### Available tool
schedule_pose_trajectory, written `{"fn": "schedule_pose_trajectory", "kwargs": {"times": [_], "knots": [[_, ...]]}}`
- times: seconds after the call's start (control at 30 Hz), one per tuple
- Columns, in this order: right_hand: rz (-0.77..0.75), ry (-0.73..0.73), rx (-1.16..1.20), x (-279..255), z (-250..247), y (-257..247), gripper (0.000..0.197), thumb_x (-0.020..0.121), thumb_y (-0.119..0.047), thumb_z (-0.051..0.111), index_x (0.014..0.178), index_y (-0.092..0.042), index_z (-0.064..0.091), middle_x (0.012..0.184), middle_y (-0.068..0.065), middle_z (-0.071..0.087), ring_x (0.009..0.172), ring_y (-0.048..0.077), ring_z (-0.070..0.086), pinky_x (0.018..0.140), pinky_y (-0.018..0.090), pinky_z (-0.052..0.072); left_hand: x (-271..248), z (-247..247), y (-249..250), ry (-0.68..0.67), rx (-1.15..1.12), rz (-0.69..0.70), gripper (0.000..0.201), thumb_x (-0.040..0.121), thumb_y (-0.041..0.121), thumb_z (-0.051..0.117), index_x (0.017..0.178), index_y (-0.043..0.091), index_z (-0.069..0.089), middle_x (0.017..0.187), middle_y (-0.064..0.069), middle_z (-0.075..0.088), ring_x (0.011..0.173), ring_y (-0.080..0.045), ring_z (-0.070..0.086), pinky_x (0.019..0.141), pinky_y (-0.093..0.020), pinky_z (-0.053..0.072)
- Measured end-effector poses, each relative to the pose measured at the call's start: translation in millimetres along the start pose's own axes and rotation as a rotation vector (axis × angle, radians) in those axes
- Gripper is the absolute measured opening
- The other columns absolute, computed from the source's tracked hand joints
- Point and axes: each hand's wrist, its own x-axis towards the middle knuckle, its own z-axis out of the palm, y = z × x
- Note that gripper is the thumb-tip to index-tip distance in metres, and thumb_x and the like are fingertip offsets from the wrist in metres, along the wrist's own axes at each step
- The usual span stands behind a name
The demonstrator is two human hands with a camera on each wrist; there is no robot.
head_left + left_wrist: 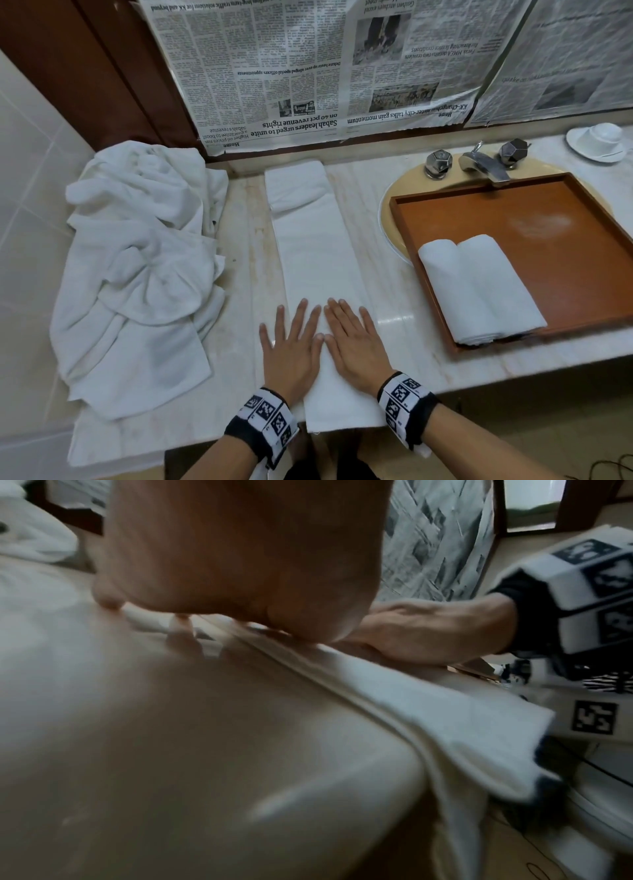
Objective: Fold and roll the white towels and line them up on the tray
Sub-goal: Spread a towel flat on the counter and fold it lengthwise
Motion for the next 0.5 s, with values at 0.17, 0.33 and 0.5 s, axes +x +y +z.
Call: {"fn": "schedule_pose_trajectory", "kwargs": {"times": [0.17, 0.33, 0.5], "knots": [[0.050, -0.019, -0.047, -2, -6, 29, 0.064, 0.105, -0.050, 0.012, 0.160, -0.019, 0.005, 0.166, -0.006, -0.004, 0.152, 0.010, -0.007, 0.121, 0.045, -0.002, 2, -1, -14, 0.058, -0.022, -0.107, 0.057, 0.099, 0.058, 0.000, 0.155, 0.049, -0.004, 0.163, 0.023, -0.012, 0.154, -0.014, -0.008, 0.122, -0.052, -0.001], [0.067, 0.032, -0.004, -11, -16, 24, 0.060, 0.105, -0.041, 0.016, 0.159, -0.017, 0.009, 0.165, -0.004, 0.001, 0.153, 0.015, -0.002, 0.121, 0.046, -0.006, -5, -6, -2, 0.049, -0.112, -0.169, 0.055, 0.099, 0.060, 0.001, 0.153, 0.053, -0.009, 0.159, 0.024, -0.022, 0.152, -0.019, -0.018, 0.119, -0.057, -0.008], [-0.041, 0.003, -0.029, -9, 2, 5, 0.056, 0.107, -0.039, 0.024, 0.157, -0.015, 0.023, 0.165, 0.000, 0.016, 0.152, 0.017, 0.015, 0.119, 0.047, 0.009, -16, 11, 12, 0.059, -0.034, -0.046, 0.053, 0.105, 0.053, 0.017, 0.155, 0.051, 0.000, 0.165, 0.021, -0.001, 0.154, -0.022, -0.001, 0.119, -0.056, -0.003]]}}
